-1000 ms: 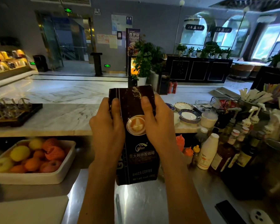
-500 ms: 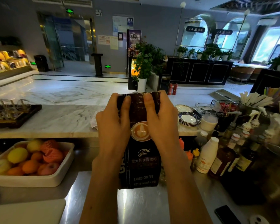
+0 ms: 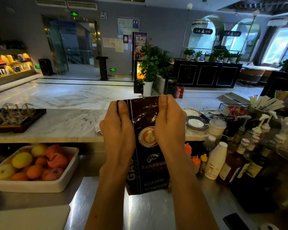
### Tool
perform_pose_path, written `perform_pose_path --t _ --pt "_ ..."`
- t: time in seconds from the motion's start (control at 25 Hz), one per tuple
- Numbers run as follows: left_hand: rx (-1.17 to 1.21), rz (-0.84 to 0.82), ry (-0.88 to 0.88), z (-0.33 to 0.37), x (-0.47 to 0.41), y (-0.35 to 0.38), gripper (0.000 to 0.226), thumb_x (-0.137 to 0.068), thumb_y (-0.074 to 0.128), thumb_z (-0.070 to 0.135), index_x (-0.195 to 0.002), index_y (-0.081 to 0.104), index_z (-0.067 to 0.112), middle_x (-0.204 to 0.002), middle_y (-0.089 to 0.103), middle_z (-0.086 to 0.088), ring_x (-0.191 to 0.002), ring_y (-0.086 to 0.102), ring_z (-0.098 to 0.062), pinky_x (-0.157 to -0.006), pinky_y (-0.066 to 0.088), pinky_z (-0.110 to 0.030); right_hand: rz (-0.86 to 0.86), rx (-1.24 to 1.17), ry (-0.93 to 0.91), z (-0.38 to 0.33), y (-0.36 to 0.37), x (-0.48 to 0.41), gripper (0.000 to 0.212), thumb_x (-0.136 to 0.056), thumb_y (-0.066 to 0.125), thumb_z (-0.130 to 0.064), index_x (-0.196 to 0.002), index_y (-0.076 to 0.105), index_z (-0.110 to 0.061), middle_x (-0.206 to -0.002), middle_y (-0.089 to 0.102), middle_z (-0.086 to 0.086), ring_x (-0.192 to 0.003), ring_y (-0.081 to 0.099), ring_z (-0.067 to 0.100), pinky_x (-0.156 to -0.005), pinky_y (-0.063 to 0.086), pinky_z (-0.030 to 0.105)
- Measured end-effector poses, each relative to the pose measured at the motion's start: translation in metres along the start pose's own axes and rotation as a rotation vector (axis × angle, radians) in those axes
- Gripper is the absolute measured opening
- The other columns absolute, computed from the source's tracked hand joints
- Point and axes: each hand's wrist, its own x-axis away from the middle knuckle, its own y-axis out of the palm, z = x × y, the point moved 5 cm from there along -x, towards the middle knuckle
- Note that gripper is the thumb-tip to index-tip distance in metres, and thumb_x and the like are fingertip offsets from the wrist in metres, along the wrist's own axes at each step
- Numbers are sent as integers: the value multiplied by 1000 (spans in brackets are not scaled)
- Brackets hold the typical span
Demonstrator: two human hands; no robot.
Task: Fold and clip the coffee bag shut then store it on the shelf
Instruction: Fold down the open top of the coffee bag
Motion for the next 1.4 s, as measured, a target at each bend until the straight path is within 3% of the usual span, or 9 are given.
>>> perform_pose_path --t 0.24,0.36,0.52,0.6,0.68,0.8,0.92,1.12,1.4 --pt "-27 -236 65 -10 4 3 32 -100 41 33 -85 60 12 -65 63 3 -61 61 -11 -51 45 -18 107 -100 72 3 -8 -2 28 -104 36 -21 -79 47 -13 -54 38 -12 -49 46 -4 -46 35 10" --pt "-95 -184 77 -12 5 -3 39 -100 36 34 -79 56 8 -60 57 4 -65 57 -16 -52 41 -20 75 -184 22 -6 -5 -1 27 -103 39 -22 -77 46 -18 -55 39 -12 -49 45 -3 -47 34 9" --pt "-117 -65 69 -12 -3 -14 33 -103 37 23 -77 53 10 -59 51 9 -61 54 -9 -51 38 -13 -146 -230 19 -4 11 8 15 -100 47 -24 -97 57 -13 -66 57 -14 -60 57 -8 -54 41 6" --pt "-83 -69 40 -12 -2 -15 35 -103 38 23 -76 54 6 -58 51 5 -58 51 -14 -50 37 -14 -149 -204 -5 -2 11 11 15 -101 45 -19 -90 54 -19 -58 52 -15 -55 54 -8 -49 39 6" --pt "6 -93 -15 -9 -3 -14 32 -102 41 27 -81 57 9 -61 55 4 -56 53 -10 -50 40 -13 -138 -196 -15 -2 9 12 21 -102 43 -18 -84 49 -27 -55 53 -14 -52 55 -5 -46 39 9" --pt "20 -98 0 -3 -11 -13 19 -98 50 32 -94 60 16 -73 63 13 -68 63 8 -56 44 -5 -198 -205 0 -2 11 16 19 -103 40 -21 -93 55 -16 -66 62 0 -58 60 12 -49 50 28" --pt "-41 -105 84 2 -9 -11 14 -100 47 24 -95 58 17 -75 59 19 -73 60 16 -59 42 -1 -211 -273 47 -3 7 14 23 -102 41 -25 -93 57 -12 -69 62 2 -59 57 7 -55 50 30" --pt "67 -214 44 0 -6 -4 16 -101 44 24 -101 59 19 -81 65 12 -77 65 6 -62 47 -7 -140 -178 19 -13 -2 2 20 -100 49 -27 -91 56 -11 -70 61 2 -66 59 15 -54 48 23" --pt "330 -568 -136 4 0 -6 23 -93 56 15 -114 60 22 -96 77 5 -83 75 -12 -66 59 -23 30 -195 56 -10 -25 -9 19 -102 45 -23 -94 55 -10 -71 57 -7 -65 55 2 -54 44 15"
